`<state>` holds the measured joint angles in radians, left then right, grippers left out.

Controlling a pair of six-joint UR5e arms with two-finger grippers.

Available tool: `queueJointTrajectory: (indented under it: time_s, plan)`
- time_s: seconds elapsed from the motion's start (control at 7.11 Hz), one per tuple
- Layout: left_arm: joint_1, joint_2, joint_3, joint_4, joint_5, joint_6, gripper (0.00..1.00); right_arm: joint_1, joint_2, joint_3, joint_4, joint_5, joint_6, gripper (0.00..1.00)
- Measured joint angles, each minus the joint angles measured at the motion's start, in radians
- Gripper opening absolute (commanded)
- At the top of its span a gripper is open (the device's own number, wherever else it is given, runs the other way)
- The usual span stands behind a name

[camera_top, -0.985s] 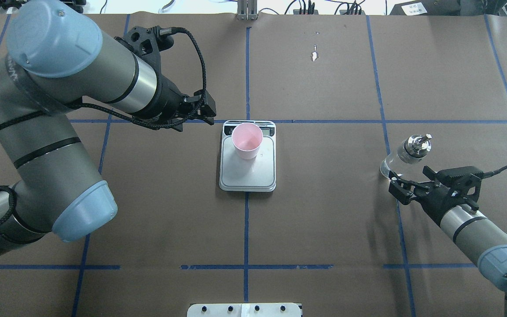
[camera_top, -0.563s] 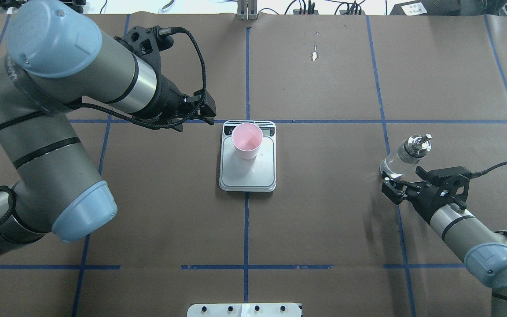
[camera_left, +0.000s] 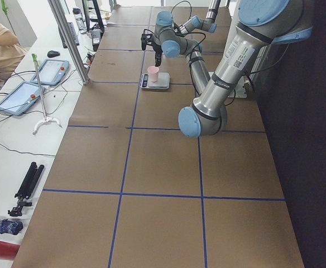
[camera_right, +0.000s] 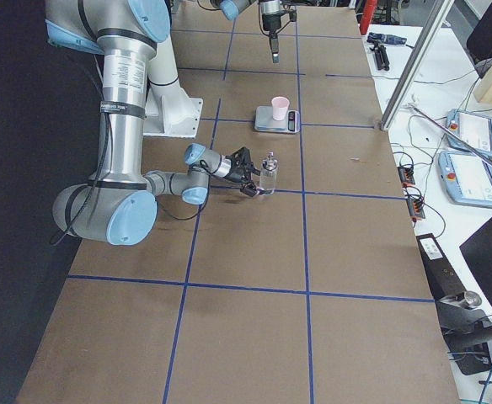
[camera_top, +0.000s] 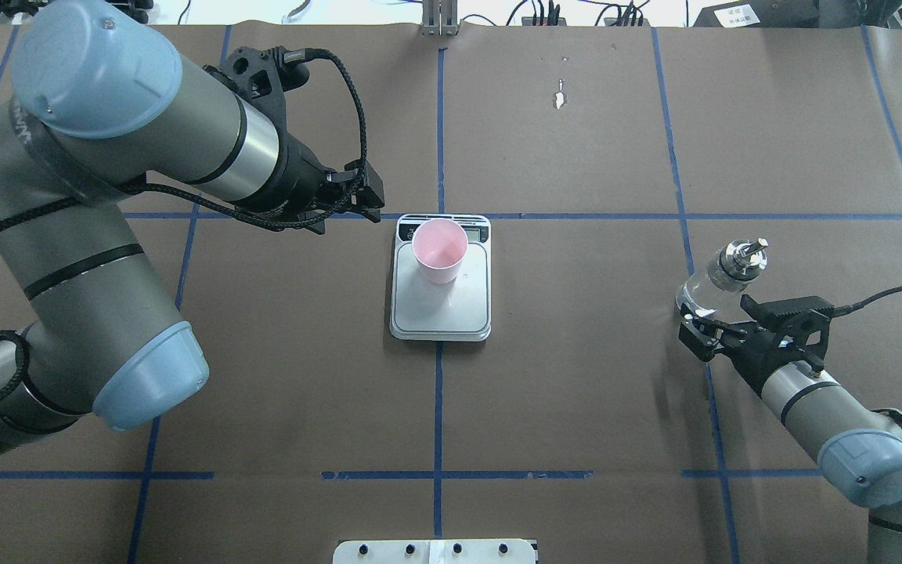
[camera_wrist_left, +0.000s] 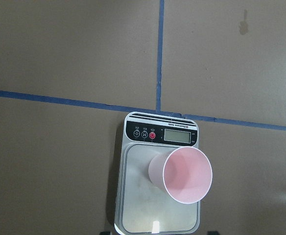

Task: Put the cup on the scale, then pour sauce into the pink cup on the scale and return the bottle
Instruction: 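Lift the glass bottle with the right gripper and raise it upward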

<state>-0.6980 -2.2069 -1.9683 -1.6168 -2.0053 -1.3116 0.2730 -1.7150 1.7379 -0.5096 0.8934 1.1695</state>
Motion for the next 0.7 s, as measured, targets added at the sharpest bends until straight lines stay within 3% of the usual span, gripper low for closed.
queueJointTrajectory:
  time_s: [0.42,0.7]
  plan:
    - [0.000,0.002,0.000,0.000,0.000,0.001,0.72,0.023,0.032,-0.006,-0.003,-0.006,-0.002,0.98]
    - [0.000,0.008,0.000,0.000,0.000,0.003,0.72,0.032,0.038,-0.019,-0.002,-0.017,-0.002,0.87]
